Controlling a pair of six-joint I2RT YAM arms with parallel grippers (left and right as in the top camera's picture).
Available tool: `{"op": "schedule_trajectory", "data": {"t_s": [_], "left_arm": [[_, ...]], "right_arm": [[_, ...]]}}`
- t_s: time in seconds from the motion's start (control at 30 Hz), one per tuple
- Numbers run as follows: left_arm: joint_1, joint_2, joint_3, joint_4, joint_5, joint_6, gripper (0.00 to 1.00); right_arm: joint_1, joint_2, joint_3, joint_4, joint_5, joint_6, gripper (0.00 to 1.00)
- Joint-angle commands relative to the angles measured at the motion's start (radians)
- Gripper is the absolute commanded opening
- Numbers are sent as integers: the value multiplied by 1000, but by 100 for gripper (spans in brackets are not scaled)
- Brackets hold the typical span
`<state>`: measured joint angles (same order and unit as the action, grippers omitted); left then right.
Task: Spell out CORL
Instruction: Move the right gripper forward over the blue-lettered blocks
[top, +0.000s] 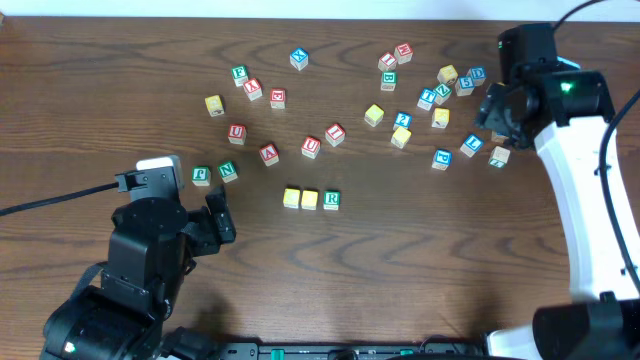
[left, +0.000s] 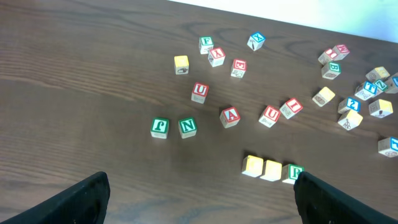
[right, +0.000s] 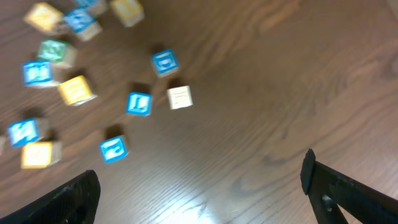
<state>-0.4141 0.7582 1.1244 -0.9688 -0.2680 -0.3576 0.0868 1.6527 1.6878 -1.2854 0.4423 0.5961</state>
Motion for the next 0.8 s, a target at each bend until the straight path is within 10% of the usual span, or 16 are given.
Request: {"op": "schedule_trajectory", "data": {"t_s": [0.0,0.77], "left_arm": [[3,-1,20,-3,-14,14,93],[3,-1,20,-3,-14,14,93]], "right_arm": [[-31,86,10,-2,19,63,99],[-33,344,10,159,-120,87,99]]}}
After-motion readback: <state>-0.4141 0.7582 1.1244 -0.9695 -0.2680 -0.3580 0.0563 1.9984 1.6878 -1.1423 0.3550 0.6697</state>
